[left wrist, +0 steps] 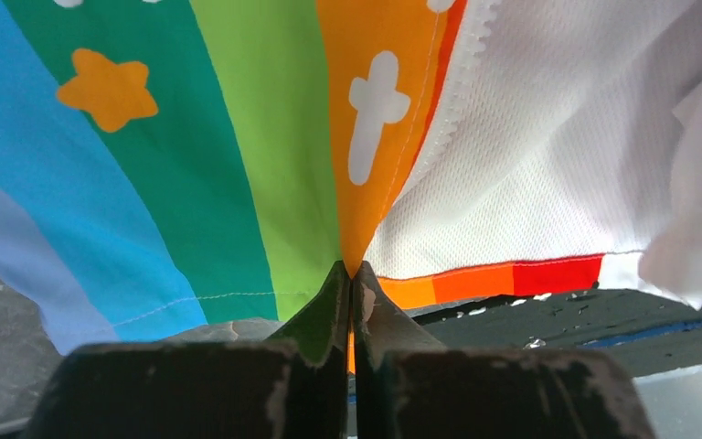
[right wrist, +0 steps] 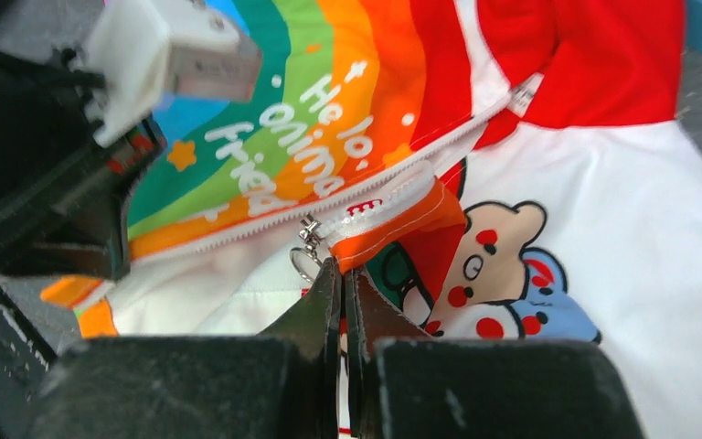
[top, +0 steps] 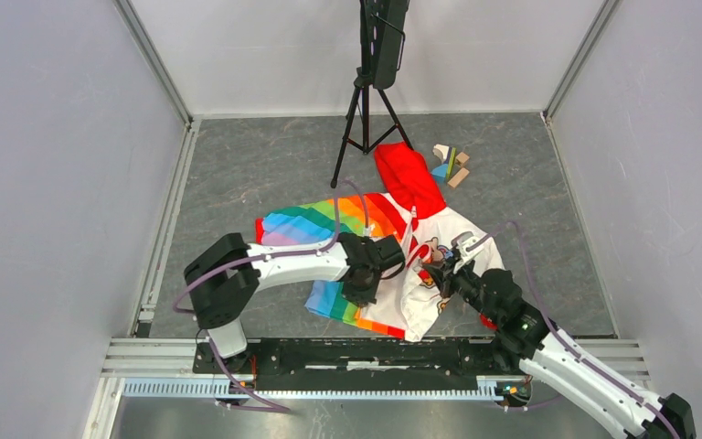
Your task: Zip up the jacket
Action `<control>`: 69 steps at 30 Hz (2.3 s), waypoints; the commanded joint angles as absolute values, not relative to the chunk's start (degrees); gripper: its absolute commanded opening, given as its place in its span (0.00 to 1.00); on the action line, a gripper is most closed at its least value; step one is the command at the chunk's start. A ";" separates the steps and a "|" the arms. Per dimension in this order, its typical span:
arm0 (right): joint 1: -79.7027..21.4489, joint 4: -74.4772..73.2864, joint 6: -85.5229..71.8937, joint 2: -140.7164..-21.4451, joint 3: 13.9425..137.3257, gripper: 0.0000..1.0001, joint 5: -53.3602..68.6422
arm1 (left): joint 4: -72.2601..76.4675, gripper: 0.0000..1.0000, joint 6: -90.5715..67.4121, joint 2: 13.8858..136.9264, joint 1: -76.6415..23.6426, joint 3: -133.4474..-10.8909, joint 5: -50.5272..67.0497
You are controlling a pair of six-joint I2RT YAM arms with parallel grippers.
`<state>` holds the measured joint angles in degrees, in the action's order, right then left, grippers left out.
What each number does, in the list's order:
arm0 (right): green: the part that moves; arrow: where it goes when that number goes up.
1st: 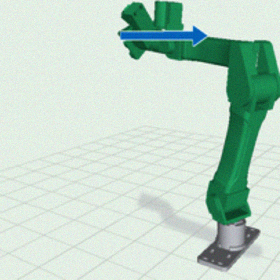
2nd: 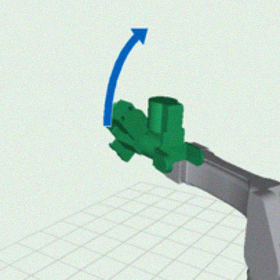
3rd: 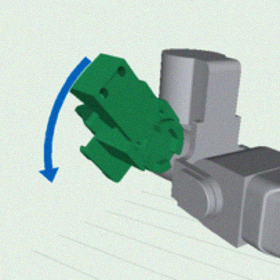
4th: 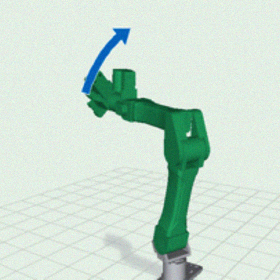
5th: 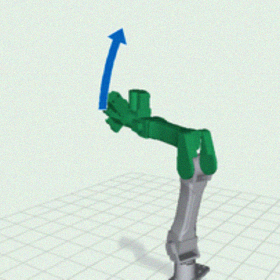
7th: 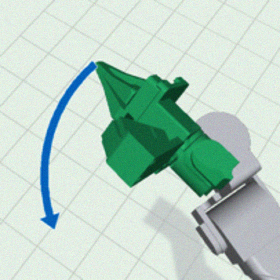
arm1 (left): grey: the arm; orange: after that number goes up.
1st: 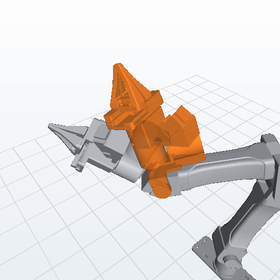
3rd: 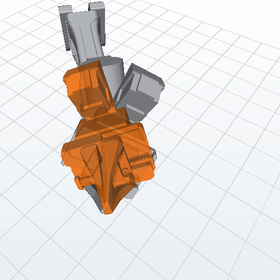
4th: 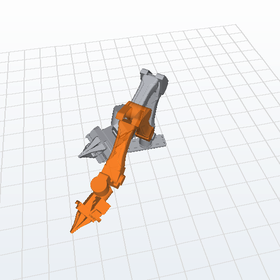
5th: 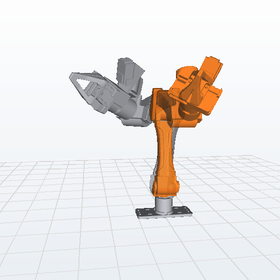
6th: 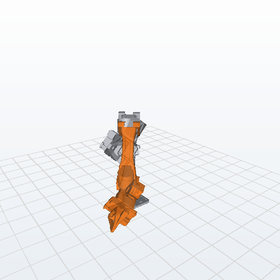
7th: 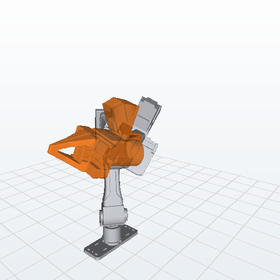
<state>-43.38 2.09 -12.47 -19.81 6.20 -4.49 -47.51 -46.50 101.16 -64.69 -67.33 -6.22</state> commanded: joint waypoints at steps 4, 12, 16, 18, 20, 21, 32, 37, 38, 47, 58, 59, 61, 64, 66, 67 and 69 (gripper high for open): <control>-43.24 0.82 -11.51 -30.04 10.57 0.00 4.84 | -27.04 0.02 -34.65 87.77 -62.63 -55.46 -0.45; -43.24 8.11 -7.79 -32.14 7.47 0.00 19.35 | -0.57 0.02 -30.41 72.32 -56.89 -37.63 5.81; -43.23 12.65 -8.45 -36.25 7.46 0.00 27.63 | 10.61 0.02 -27.46 68.29 -56.77 -32.06 3.91; -43.24 13.71 -9.12 -38.84 7.96 0.00 29.07 | 14.54 0.02 -25.47 66.90 -56.69 -30.39 3.83; -43.24 14.04 -9.20 -41.45 8.70 0.00 30.71 | 18.26 0.02 -23.39 65.93 -56.65 -29.12 3.82; -43.21 14.10 -9.34 -42.37 9.14 0.01 31.10 | 19.89 0.02 -22.30 65.70 -56.69 -28.30 3.98; -43.26 19.33 -23.90 -51.75 12.96 0.00 29.67 | 26.43 0.02 -15.99 66.14 -56.69 -28.04 8.89; -43.07 21.29 -26.14 -53.41 13.30 0.00 27.40 | 27.54 0.02 -17.20 66.65 -56.69 -28.21 11.72; -42.99 21.25 -25.85 -53.79 13.54 0.00 27.89 | 27.80 0.02 -17.91 66.84 -56.69 -28.30 12.22; -42.45 21.20 -25.74 -51.14 12.17 0.00 28.01 | 29.00 0.02 -20.52 68.34 -56.67 -28.34 13.80; -42.26 20.65 -25.09 -51.52 12.10 0.01 28.79 | 30.36 0.02 -22.31 65.66 -56.68 -26.34 13.18; -42.26 20.65 -25.12 -51.58 12.08 0.00 28.85 | 30.66 0.02 -22.49 65.39 -56.69 -26.08 12.66; -42.28 20.81 -25.30 -51.20 11.88 0.00 28.55 | 31.38 0.02 -22.76 65.17 -56.69 -25.67 12.45; -42.16 20.85 -25.49 -50.58 11.93 0.00 27.85 | 31.62 0.02 -23.02 65.82 -56.68 -25.84 13.06; -42.14 21.20 -25.55 -50.89 12.08 0.00 28.07 | 31.67 0.02 -23.20 66.09 -56.69 -25.85 13.35; -42.19 21.35 -25.52 -51.26 12.21 0.00 28.28 | 31.85 0.02 -23.20 66.18 -56.69 -25.80 13.51; -42.17 21.68 -25.59 -51.96 12.29 0.00 28.49 | 31.91 0.02 -23.20 66.21 -56.68 -25.84 13.46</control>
